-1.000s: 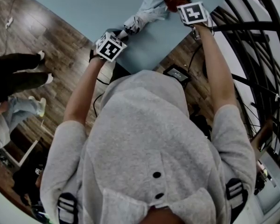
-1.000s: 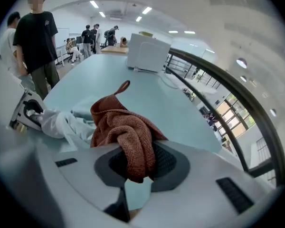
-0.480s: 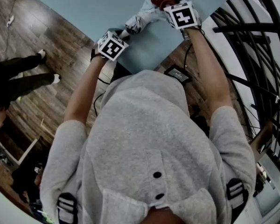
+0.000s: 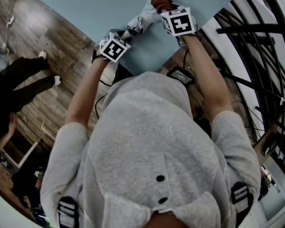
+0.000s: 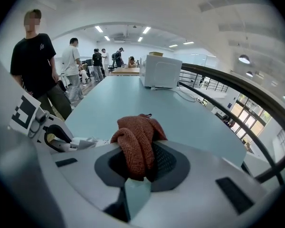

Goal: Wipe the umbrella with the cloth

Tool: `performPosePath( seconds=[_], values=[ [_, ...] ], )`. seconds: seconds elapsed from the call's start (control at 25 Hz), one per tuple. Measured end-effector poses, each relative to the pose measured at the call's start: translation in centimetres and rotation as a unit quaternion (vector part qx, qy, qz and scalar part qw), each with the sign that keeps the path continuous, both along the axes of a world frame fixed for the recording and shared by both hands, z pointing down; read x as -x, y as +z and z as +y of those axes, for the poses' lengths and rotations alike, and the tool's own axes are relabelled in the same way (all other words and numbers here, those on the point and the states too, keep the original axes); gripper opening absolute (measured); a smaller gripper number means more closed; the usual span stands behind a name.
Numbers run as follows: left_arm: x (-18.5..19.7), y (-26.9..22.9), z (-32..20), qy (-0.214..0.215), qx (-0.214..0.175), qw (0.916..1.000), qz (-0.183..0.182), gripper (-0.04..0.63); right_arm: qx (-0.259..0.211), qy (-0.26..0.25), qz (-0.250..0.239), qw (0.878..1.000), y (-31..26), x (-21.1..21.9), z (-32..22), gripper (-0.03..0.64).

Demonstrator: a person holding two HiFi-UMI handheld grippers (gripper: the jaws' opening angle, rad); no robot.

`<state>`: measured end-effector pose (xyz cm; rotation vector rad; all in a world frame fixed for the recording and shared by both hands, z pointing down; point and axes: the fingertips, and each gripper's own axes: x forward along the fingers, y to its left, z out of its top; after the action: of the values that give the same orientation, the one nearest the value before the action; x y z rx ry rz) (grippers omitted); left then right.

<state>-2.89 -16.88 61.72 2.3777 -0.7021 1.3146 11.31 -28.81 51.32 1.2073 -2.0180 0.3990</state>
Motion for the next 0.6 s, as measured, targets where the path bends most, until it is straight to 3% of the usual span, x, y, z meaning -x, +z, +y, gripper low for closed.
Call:
performPosePath(
  seconds=[0.6],
  values=[
    [-0.4,-0.3,-0.2,0.0,-0.002,1.0,0.001,0.158,-0.029,-0.001,-0.031,0.999,-0.2,1.4,1.7,0.073]
  ],
)
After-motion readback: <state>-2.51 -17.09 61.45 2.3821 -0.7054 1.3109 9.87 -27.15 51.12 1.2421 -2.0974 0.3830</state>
